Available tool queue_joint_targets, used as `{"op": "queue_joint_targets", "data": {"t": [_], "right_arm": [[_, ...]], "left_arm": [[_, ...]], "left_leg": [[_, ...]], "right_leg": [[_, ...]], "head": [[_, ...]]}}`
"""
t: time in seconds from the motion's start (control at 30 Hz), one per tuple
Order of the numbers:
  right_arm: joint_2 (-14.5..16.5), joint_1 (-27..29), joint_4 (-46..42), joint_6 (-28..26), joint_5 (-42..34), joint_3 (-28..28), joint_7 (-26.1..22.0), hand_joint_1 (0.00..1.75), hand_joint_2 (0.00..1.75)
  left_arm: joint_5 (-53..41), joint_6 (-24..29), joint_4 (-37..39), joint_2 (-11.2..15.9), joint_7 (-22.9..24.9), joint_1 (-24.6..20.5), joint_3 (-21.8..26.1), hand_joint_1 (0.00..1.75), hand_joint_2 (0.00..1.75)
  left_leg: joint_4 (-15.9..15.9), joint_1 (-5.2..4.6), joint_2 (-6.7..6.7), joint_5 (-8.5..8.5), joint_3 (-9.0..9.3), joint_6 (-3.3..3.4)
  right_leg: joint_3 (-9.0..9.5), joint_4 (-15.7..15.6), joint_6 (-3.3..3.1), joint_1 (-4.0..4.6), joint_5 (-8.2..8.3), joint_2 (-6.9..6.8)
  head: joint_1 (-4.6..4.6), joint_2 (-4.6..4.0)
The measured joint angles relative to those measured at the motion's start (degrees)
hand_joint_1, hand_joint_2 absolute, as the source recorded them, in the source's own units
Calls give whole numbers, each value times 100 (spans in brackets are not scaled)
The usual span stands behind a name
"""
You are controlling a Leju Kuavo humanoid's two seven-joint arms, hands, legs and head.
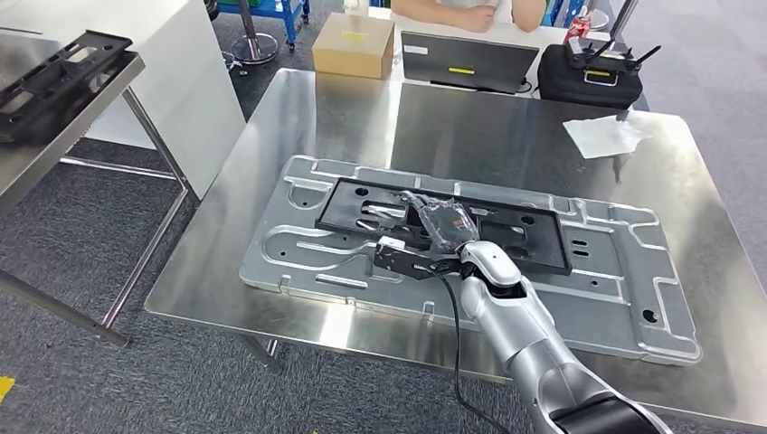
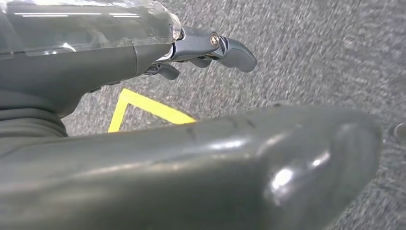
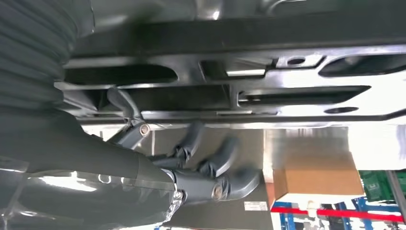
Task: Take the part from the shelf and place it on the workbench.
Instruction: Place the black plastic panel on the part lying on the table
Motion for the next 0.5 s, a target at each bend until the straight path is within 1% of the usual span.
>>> {"op": "queue_joint_targets", "data": {"t": [0.07, 0.1, 0.13, 0.17, 0.2, 0.23, 0.27, 0.3, 0.33, 0.37, 0.43, 0.47, 0.5], "right_arm": [[-1, 9, 73, -23, -15, -15, -44, 0, 175], [-2, 16, 121, -38, -24, -27, -67, 0, 175], [-3, 21, 167, -52, -32, -38, -84, 0, 175], [-4, 20, 204, -68, -35, -49, -97, 0, 175], [-4, 12, 232, -81, -37, -56, -105, 0, 175], [-4, 1, 251, -90, -38, -62, -111, 0, 175], [-4, -12, 267, -97, -38, -68, -116, 0, 175], [-3, -22, 281, -101, -39, -72, -122, 0, 175], [-1, -28, 293, -104, -40, -73, -127, 0, 175], [1, -32, 303, -107, -48, -74, -136, 0, 175], [8, -36, 313, -115, -91, -77, -149, 0, 175], [12, -38, 314, -120, -121, -82, -155, 0, 175], [16, -40, 315, -124, -151, -90, -158, 0, 175]], "left_arm": [[23, -4, 0, 1, -11, 1, 7, 0, 0], [35, -5, 0, 1, -13, 4, 11, 0, 0], [44, -7, 0, 1, -13, 8, 16, 0, 0], [50, -9, 0, 1, -13, 10, 20, 0, 0], [50, -13, 0, 0, -12, 11, 25, 0, 0], [50, -16, 0, -3, -12, 10, 30, 0, 0], [50, -18, 1, -8, -12, 8, 36, 0, 0], [50, -19, 1, -14, -12, 7, 42, 0, 0], [51, -20, 2, -18, -12, 7, 48, 0, 0], [52, -20, 2, -21, -12, 6, 53, 0, 0], [55, -20, 2, -16, -12, 6, 61, 0, 0], [55, -21, 2, -14, -12, 6, 64, 0, 0], [55, -24, 2, -11, -12, 5, 67, 0, 0]], "left_leg": [[1, -17, 5, 2, -12, 35], [3, -27, 4, 0, -13, 42], [7, -36, 1, -3, -11, 46], [10, -46, -4, -8, -4, 48], [13, -55, -9, -16, 8, 46], [15, -61, -14, -24, 19, 41], [24, -78, -17, -36, 22, 27], [28, -87, -19, -45, 18, 8], [30, -92, -19, -51, 11, -15], [27, -96, -19, -53, 8, -43], [39, -94, -17, -84, 13, -101], [100, -94, -15, -136, -5, -128], [223, -94, -13, -225, -52, -150]], "right_leg": [[-361, 772, 20, 1, -359, -2], [-521, 1098, 23, 1, -458, -3], [-594, 1231, 17, 3, -445, -3], [-548, 1117, -2, 6, -317, -3], [-386, 771, -36, 14, -106, -3], [-189, 345, -80, 28, 91, -3], [-7, -39, -119, 44, 231, -4], [107, -287, -146, 62, 297, -6], [144, -380, -161, 78, 293, -6], [151, -400, -168, 89, 285, -5], [178, -449, -204, 60, 306, -5], [199, -479, -227, 38, 319, -10], [217, -506, -251, 16, 330, -19]], "head": [[0, 1], [0, 1], [0, 1], [0, 1], [0, 1], [0, 1], [0, 1], [0, 0], [0, 0], [0, 1], [0, 1], [-1, 1], [-1, 1]]}}
